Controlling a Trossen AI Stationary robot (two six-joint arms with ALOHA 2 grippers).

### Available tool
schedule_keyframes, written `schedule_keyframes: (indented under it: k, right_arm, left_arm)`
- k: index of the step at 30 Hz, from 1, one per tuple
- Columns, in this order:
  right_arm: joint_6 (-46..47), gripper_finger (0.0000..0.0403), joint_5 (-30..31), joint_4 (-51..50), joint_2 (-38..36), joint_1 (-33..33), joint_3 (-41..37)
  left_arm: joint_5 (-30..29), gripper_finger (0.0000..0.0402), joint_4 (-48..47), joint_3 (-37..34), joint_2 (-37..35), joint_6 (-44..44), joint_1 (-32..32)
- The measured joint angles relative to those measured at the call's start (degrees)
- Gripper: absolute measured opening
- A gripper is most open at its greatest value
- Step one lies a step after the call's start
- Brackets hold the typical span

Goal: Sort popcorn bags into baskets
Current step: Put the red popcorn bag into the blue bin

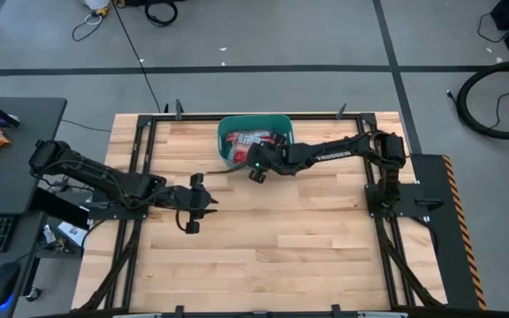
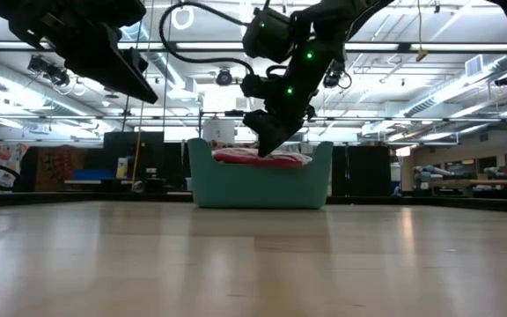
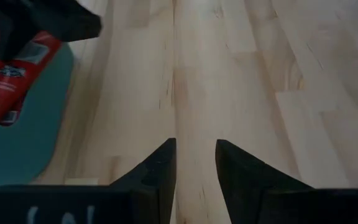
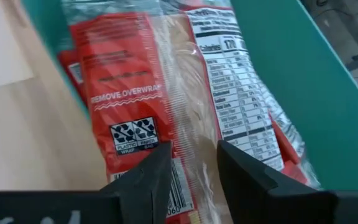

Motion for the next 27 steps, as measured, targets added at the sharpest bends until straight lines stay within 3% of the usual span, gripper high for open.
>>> schedule_keyframes:
  k: [13,22,27]
  right_arm:
    - [-12.59,0.0134,8.45,2.18,0.09,-7.11,-0.1]
    - [-23.64,0.0134,8.81,10.89,0.13,-7.94,-0.12]
    - [-25.09,0.0134,3.09,12.23,0.13,-11.59,-0.11]
  left_arm:
    - [0.83,0.0117,0.28,0.0,0.0,0.0,-0.19]
    - [1.26,0.0117,0.37,0.0,0.0,0.55,-0.18]
    - [1.27,0.0117,0.35,0.0,0.02,0.74,-0.59]
